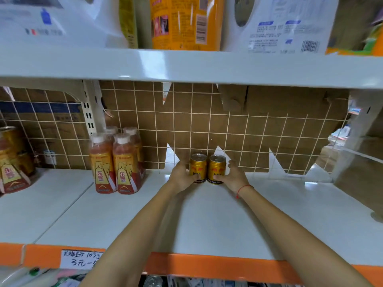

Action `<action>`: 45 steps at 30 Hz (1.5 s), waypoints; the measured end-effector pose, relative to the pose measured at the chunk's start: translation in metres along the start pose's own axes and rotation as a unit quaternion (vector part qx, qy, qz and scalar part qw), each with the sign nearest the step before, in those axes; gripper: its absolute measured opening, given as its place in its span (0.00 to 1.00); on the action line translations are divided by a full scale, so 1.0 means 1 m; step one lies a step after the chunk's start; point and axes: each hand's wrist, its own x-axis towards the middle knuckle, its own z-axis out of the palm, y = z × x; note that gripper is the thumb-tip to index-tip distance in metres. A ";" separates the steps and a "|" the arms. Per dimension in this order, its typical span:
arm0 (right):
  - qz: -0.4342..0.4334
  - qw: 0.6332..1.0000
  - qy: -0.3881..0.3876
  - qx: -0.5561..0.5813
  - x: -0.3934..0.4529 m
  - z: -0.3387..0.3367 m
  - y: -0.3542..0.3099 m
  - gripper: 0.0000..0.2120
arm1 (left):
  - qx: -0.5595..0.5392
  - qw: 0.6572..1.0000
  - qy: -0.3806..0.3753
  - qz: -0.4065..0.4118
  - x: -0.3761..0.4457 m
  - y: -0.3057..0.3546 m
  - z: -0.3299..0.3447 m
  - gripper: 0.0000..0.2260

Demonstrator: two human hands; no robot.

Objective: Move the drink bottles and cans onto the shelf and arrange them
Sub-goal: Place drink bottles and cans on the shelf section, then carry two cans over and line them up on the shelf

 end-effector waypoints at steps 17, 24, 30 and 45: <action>-0.069 0.993 -0.069 -0.067 -0.095 0.022 -0.059 0.16 | 0.083 0.996 0.012 -0.005 -0.111 -0.005 -0.086 0.30; -0.107 0.985 -0.103 -0.085 -0.137 0.066 -0.116 0.20 | 0.031 0.997 0.059 -0.030 -0.163 -0.041 -0.160 0.23; -0.160 0.974 -0.138 -0.079 -0.183 0.123 -0.182 0.19 | 0.086 0.987 0.088 -0.099 -0.221 -0.085 -0.246 0.33; -0.223 0.949 -0.198 -0.104 -0.258 0.252 -0.303 0.31 | 0.177 0.963 0.155 -0.131 -0.341 -0.183 -0.411 0.36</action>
